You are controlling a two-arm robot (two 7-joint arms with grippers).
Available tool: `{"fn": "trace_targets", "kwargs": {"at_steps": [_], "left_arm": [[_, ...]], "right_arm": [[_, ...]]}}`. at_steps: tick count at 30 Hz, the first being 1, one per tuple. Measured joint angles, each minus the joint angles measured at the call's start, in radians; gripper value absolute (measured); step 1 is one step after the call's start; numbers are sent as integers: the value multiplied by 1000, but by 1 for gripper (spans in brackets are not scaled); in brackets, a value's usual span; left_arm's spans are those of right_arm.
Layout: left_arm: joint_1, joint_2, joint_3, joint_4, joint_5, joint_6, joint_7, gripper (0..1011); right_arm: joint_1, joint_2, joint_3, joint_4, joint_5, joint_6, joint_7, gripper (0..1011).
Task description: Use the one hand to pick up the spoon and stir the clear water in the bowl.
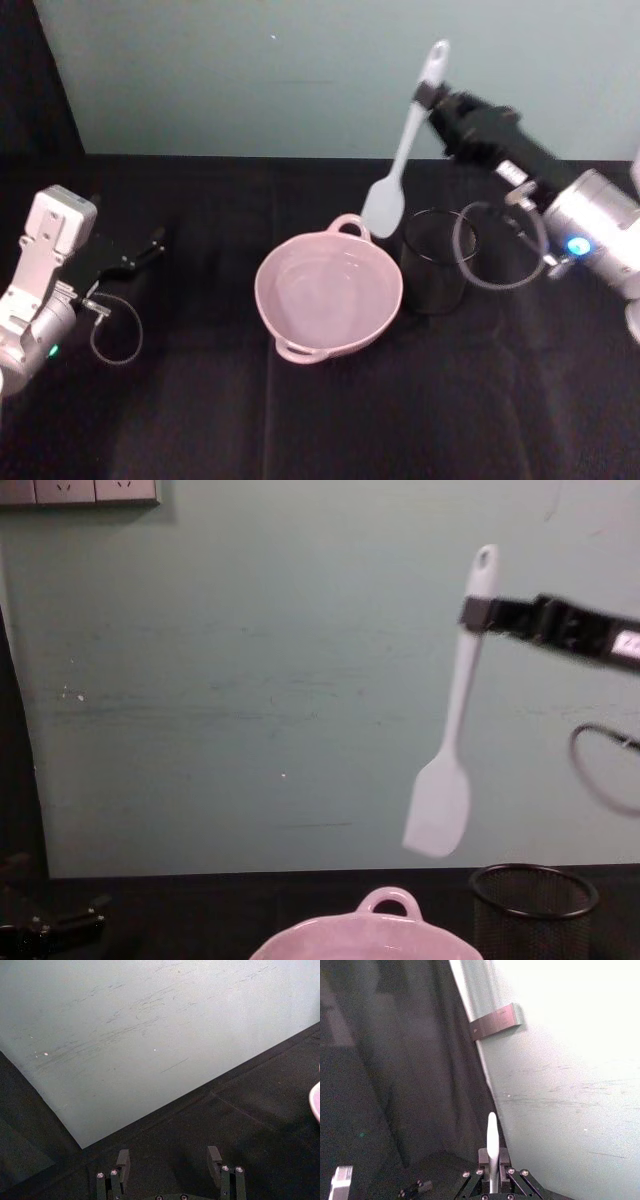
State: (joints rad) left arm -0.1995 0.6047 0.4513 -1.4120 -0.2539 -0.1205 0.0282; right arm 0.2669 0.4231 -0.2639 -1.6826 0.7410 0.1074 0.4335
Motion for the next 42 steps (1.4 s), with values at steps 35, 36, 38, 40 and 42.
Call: {"fn": "trace_targets", "kwargs": {"at_steps": [35,36,38,40,42], "left_arm": [[0,0,0,0,0,0,0,1011],[0,0,0,0,0,0,0,1011],[0,0,0,0,0,0,0,1011],[0,0,0,0,0,0,0,1011],[0,0,0,0,0,0,0,1011]], "right_arm": [[39,48,26,272,205,19,-9,109],[41,48,22,279,207,20,-8,109],[46,47,13,292,209,20,-5,109],[52,46,0,313,209,17,-2,109],[58,46,-10,329,208,11,-2,109]]}}
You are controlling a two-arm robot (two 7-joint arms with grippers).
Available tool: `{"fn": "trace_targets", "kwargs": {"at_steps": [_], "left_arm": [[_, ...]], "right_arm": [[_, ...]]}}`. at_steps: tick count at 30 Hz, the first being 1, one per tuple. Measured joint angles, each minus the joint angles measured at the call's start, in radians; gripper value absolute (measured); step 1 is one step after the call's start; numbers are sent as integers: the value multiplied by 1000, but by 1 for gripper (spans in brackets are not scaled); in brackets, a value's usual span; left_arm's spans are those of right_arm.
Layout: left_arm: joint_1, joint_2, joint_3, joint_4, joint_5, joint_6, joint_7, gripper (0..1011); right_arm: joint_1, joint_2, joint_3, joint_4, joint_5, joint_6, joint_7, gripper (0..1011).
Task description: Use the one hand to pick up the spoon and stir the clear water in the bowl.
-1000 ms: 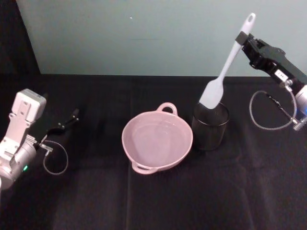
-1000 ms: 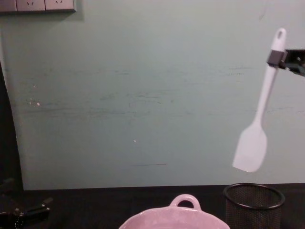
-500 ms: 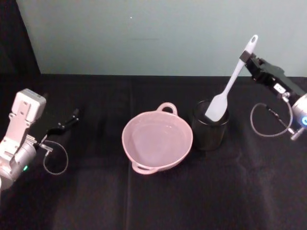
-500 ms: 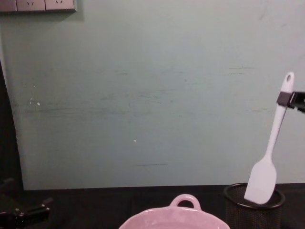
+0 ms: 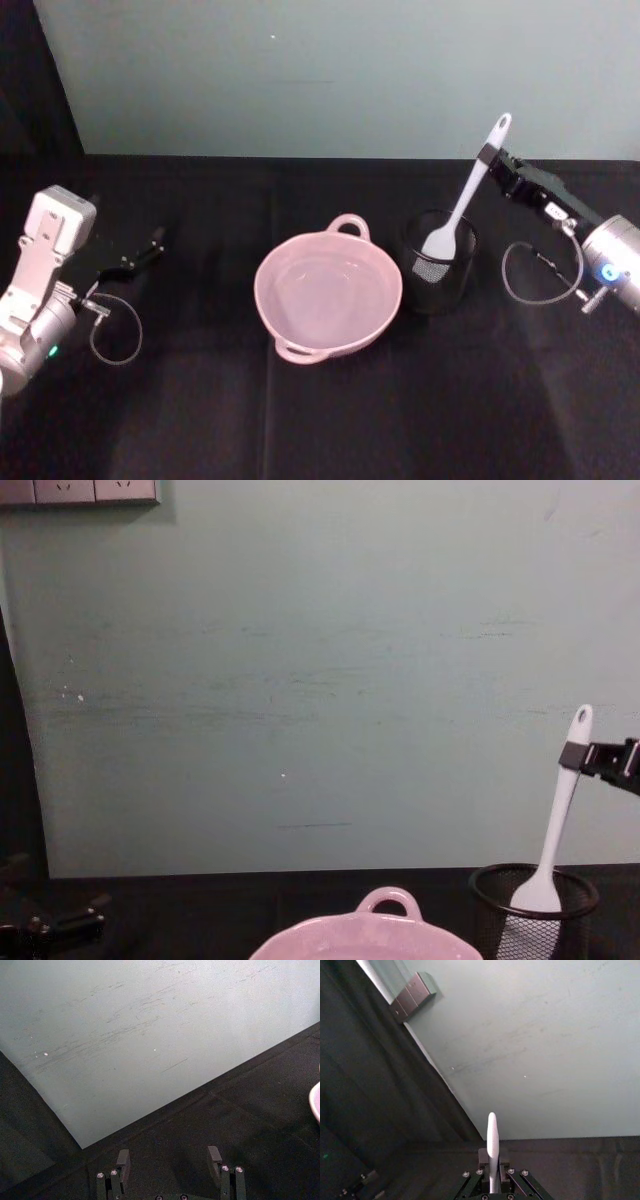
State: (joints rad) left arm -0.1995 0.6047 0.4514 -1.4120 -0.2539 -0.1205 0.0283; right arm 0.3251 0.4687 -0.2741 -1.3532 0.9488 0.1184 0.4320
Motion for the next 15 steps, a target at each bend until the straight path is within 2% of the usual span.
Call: {"fn": "trace_targets", "kwargs": {"at_steps": [15], "left_arm": [[0,0,0,0,0,0,0,1011]], "right_arm": [[23,-5,-37,67,-2,-15,7,109]]}}
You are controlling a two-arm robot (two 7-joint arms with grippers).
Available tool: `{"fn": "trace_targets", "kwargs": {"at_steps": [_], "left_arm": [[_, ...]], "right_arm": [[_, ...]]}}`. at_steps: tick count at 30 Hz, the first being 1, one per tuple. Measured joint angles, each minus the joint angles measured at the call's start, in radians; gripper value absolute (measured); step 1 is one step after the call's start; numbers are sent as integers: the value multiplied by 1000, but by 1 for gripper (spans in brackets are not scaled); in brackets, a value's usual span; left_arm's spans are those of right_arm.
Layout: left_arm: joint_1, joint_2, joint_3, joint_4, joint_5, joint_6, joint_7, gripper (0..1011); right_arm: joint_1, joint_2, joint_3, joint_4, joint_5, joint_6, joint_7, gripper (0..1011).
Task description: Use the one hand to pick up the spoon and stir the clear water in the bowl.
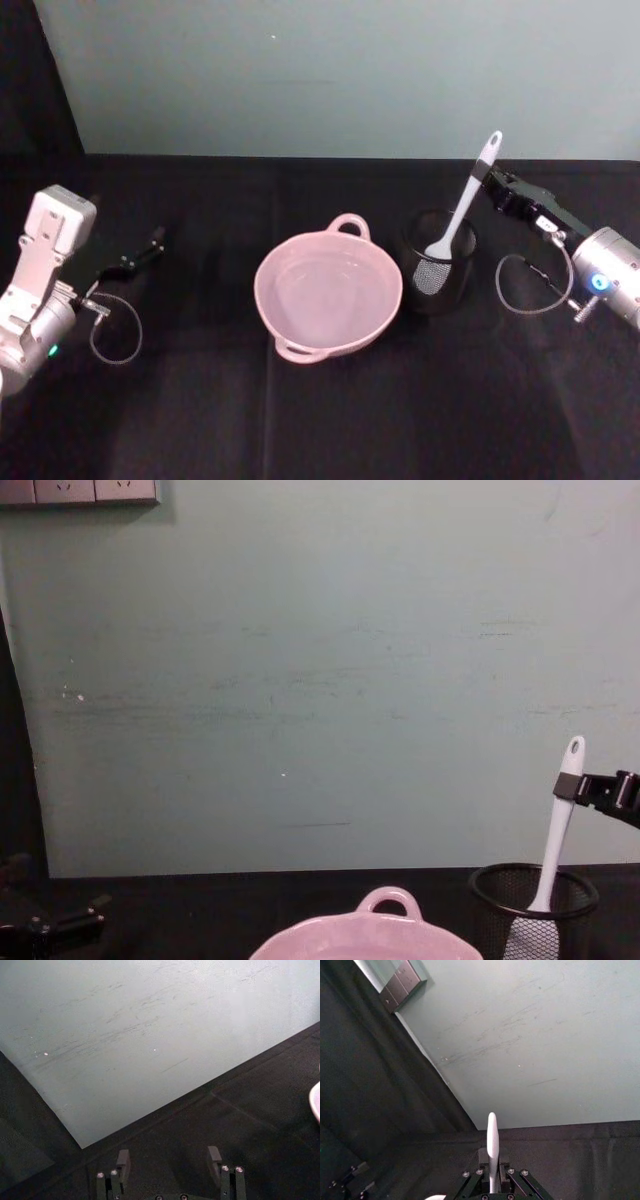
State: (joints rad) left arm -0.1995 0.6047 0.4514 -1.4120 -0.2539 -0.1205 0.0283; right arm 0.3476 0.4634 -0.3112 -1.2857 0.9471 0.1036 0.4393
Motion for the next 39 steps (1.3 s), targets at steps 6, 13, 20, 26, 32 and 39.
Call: {"fn": "trace_targets", "kwargs": {"at_steps": [6,13,20,26,32,39], "left_arm": [[0,0,0,0,0,0,0,1011],[0,0,0,0,0,0,0,1011],[0,0,0,0,0,0,0,1011],[0,0,0,0,0,0,0,1011],[0,0,0,0,0,0,0,1011],[0,0,0,0,0,0,0,1011]], "right_arm": [[3,-2,0,10,13,9,5,109],[3,-1,0,9,12,8,5,137],[3,-1,0,7,10,7,4,335],[2,-1,0,6,8,6,3,537],[2,-1,0,6,8,5,3,729],[3,21,-28,1,-97,-75,6,926]]}}
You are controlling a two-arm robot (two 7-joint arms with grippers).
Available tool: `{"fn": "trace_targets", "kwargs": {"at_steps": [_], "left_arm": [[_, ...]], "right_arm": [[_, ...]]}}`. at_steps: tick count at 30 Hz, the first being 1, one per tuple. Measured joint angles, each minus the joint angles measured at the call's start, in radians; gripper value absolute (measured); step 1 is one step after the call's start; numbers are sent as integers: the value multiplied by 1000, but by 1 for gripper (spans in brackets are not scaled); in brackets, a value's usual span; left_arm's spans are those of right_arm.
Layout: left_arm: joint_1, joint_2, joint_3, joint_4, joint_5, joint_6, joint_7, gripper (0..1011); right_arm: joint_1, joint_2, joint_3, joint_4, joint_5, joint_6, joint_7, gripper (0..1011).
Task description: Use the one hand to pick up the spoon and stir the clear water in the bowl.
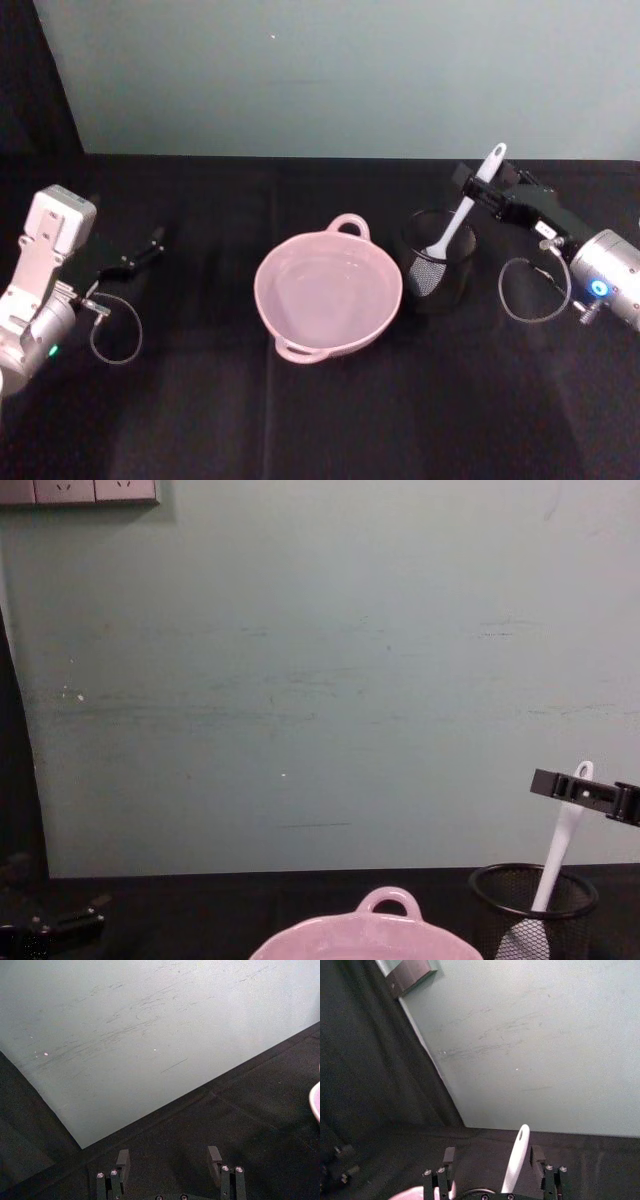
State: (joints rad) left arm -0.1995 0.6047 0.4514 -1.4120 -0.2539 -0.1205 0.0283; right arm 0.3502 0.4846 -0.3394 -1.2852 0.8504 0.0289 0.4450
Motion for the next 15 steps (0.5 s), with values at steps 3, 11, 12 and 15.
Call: {"fn": "trace_targets", "kwargs": {"at_steps": [3,11,12,15], "left_arm": [[0,0,0,0,0,0,0,1011],[0,0,0,0,0,0,0,1011],[0,0,0,0,0,0,0,1011],[0,0,0,0,0,0,0,1011]], "right_arm": [[-4,14,-10,-9,-66,-41,-15,998],[-24,54,-43,-35,-296,-185,-95,1003],[-31,61,-46,-41,-336,-209,-113,1003],[-47,73,-48,-56,-394,-238,-147,1002]]}}
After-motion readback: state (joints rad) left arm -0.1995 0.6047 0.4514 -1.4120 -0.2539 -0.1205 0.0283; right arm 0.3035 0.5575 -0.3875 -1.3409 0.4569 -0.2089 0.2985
